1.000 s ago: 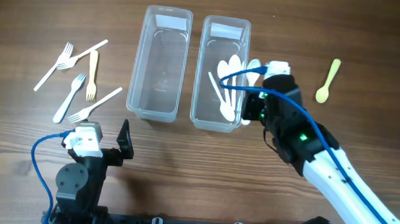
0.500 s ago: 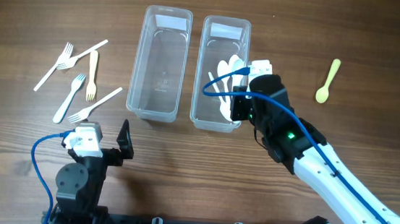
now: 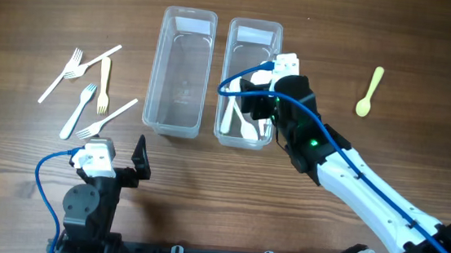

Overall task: Pack container
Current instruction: 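Move the right gripper to the cream spoon and grasp it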

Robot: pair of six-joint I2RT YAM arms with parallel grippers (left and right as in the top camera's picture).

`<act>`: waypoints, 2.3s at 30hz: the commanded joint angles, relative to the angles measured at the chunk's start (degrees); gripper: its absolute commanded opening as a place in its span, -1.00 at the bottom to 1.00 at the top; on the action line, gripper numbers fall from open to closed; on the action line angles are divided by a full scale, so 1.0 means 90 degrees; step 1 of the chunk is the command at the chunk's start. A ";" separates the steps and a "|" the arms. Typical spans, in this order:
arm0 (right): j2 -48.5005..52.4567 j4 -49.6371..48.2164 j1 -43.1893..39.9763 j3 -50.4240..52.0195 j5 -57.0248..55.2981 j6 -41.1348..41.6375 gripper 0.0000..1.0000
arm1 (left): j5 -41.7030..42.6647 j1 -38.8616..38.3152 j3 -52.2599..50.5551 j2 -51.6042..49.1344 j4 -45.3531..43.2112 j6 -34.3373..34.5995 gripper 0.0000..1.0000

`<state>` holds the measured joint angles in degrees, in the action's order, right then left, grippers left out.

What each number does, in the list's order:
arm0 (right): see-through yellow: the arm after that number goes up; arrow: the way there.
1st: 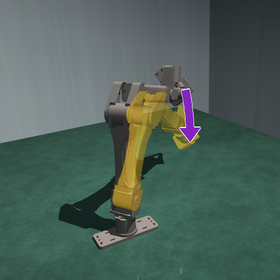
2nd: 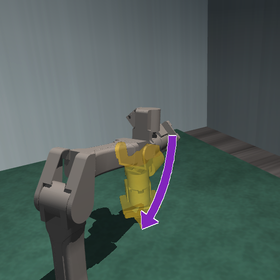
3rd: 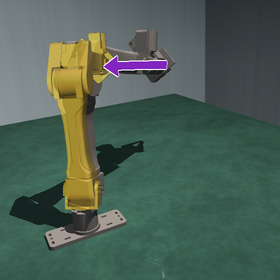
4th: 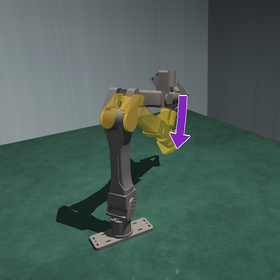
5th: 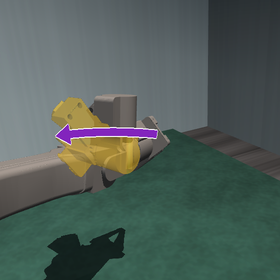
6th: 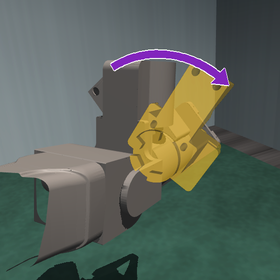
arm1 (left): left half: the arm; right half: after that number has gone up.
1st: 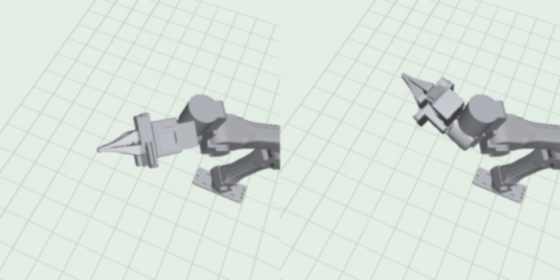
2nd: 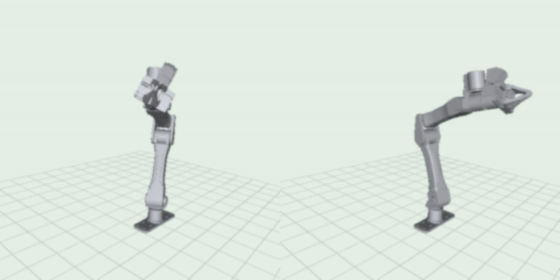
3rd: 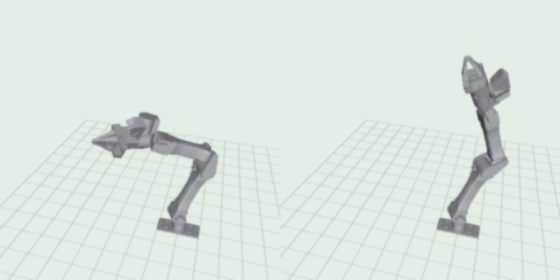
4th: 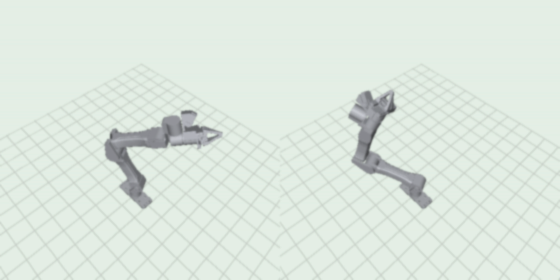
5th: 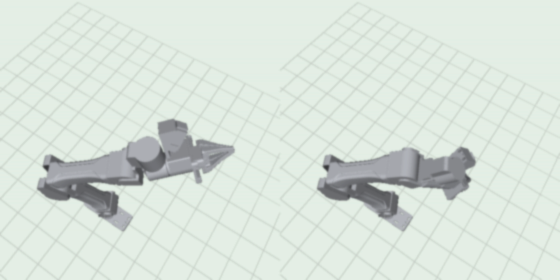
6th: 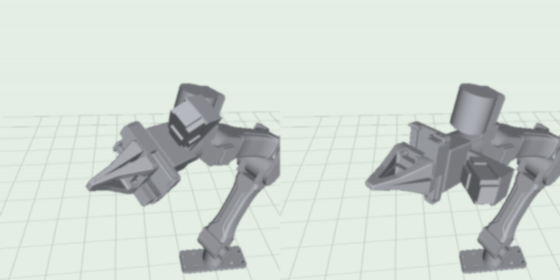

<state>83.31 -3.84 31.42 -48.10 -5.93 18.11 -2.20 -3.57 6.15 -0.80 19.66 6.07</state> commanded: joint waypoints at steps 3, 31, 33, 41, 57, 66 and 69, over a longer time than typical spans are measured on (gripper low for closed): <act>-0.0811 0.1066 0.0012 -0.0036 -0.2946 0.0342 0.72 | 0.0075 0.0041 -0.0017 0.0046 -0.0019 -0.0056 0.99; -0.0695 0.4891 -0.4061 -0.1625 -0.0478 0.0770 0.99 | 0.0075 0.0041 -0.0017 0.0046 -0.0019 -0.0056 0.99; -0.0707 0.5034 -0.4058 -0.1841 -0.0517 0.0772 0.99 | 0.0075 0.0041 -0.0017 0.0046 -0.0019 -0.0056 0.99; -0.0709 0.5224 -0.4058 -0.1882 -0.0520 0.0651 1.00 | 0.0075 0.0041 -0.0017 0.0046 -0.0019 -0.0056 0.99; -0.0707 0.5447 -0.4058 -0.1882 -0.0527 0.0653 1.00 | 0.0075 0.0041 -0.0017 0.0046 -0.0019 -0.0056 0.99; -0.0707 0.5649 -0.4058 -0.1880 -0.0522 0.0673 0.99 | 0.0075 0.0041 -0.0017 0.0046 -0.0019 -0.0053 0.99; -0.0707 0.5666 -0.4058 -0.1880 -0.0481 0.0678 0.99 | 0.0075 0.0041 -0.0017 0.0046 -0.0019 -0.0056 0.99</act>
<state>76.66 47.07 -5.08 -63.96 -9.26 24.34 -2.20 -3.57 6.15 -0.80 19.68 6.07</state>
